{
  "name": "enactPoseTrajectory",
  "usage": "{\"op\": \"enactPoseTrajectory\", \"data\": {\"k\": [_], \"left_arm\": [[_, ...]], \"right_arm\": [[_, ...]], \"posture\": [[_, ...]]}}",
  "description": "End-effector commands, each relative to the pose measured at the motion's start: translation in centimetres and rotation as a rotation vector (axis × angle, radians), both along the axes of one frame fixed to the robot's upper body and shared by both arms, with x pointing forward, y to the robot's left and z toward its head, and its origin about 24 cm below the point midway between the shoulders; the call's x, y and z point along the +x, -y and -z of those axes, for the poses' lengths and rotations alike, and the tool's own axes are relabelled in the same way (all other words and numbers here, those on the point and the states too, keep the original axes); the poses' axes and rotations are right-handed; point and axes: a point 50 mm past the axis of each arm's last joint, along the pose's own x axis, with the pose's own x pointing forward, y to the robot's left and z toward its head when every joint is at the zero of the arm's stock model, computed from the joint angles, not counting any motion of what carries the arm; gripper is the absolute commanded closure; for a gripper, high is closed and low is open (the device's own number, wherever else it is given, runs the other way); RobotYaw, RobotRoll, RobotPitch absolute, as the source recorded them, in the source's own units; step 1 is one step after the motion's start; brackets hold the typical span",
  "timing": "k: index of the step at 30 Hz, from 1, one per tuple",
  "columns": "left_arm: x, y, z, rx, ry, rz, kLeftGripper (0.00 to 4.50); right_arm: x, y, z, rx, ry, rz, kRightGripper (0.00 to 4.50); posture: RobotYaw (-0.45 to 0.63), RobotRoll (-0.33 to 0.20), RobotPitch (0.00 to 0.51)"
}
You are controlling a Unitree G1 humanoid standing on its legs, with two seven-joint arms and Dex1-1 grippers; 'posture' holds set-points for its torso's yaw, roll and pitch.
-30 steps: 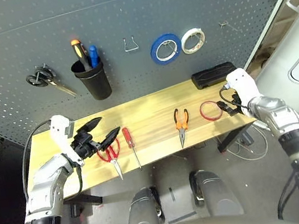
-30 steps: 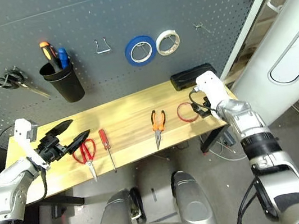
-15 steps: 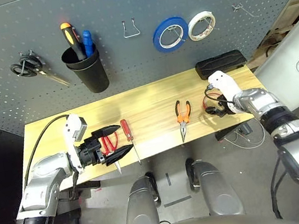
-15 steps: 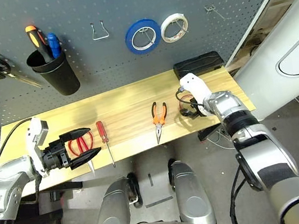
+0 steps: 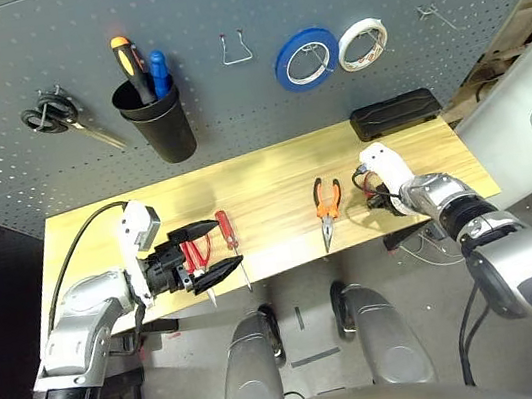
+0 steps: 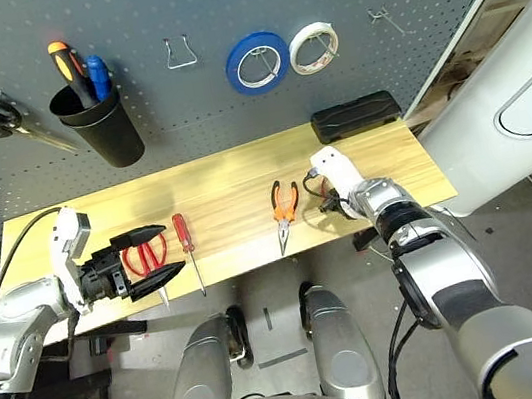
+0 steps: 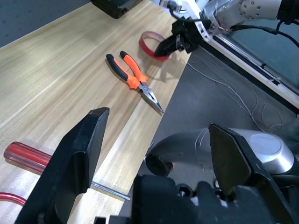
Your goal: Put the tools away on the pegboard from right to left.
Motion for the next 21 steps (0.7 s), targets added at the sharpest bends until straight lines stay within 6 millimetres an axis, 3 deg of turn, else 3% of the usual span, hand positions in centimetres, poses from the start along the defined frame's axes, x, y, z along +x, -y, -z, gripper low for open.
{"op": "enactPoseTrajectory", "data": {"k": [1, 12, 21], "left_arm": [[0.3, 0.6, 0.1, -0.017, 0.005, 0.01, 0.0], [1.7, 1.2, 0.2, -0.033, 0.034, 0.029, 0.0], [2.1, 1.2, -0.4, -0.067, 0.09, 0.012, 0.0]], "right_arm": [[-0.3, 1.1, -1.3, 0.015, 0.049, 0.014, 4.43], [-2.0, 1.1, -5.1, 0.006, 0.133, -0.012, 4.43], [-2.6, 2.0, -11.7, -0.128, 0.355, -0.063, 4.43]], "posture": [[-0.09, 0.0, 0.152], [-0.12, 0.0, 0.122], [-0.12, 0.0, 0.099]]}}
